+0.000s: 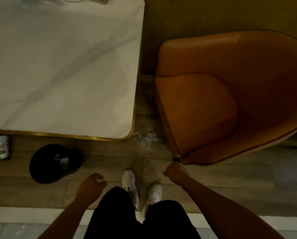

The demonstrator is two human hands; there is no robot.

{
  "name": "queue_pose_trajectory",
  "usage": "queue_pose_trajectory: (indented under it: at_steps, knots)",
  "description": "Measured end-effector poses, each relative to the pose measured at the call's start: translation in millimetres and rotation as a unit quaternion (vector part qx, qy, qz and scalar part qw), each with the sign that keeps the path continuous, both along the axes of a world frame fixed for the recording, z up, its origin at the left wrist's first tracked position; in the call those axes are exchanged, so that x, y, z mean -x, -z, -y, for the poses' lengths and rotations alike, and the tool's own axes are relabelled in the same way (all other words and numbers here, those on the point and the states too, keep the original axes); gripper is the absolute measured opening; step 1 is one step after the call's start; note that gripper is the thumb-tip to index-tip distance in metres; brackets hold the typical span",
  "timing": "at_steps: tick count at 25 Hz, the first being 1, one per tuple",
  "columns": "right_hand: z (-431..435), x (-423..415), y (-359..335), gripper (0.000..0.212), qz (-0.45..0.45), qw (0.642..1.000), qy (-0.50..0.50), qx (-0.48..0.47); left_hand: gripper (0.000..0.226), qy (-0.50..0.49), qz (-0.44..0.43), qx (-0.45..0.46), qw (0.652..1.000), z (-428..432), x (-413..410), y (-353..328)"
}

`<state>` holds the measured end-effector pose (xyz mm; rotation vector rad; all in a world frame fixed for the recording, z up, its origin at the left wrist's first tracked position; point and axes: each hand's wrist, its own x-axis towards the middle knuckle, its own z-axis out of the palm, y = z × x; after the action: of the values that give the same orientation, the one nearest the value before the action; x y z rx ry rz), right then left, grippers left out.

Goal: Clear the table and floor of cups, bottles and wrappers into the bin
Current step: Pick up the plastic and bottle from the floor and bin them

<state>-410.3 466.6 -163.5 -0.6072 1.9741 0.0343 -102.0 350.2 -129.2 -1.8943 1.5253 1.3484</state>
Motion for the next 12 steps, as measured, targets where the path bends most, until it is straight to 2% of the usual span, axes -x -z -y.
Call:
queue_pose_trajectory:
  at_steps: [3, 7, 9, 12]
  knots:
    - [32, 18, 42, 0.041, 0.006, 1.000, -0.022, -0.003, 0.031, 0.030, 0.023, -0.016, 0.999, 17, 27, 45]
    - [74, 37, 132, 0.038, 0.026, 0.999, 0.023, 0.012, 0.036, 0.040, 0.075, -0.033, 0.996, 21, 57, 117]
    - [93, 42, 188, 0.039, 0.046, 0.998, 0.015, 0.032, 0.039, 0.043, 0.086, -0.007, 0.995, 20, 85, 157]
    - [124, 49, 281, 0.050, 0.037, 0.996, -0.004, 0.078, 0.046, 0.073, 0.053, 0.047, 0.995, 28, 139, 236]
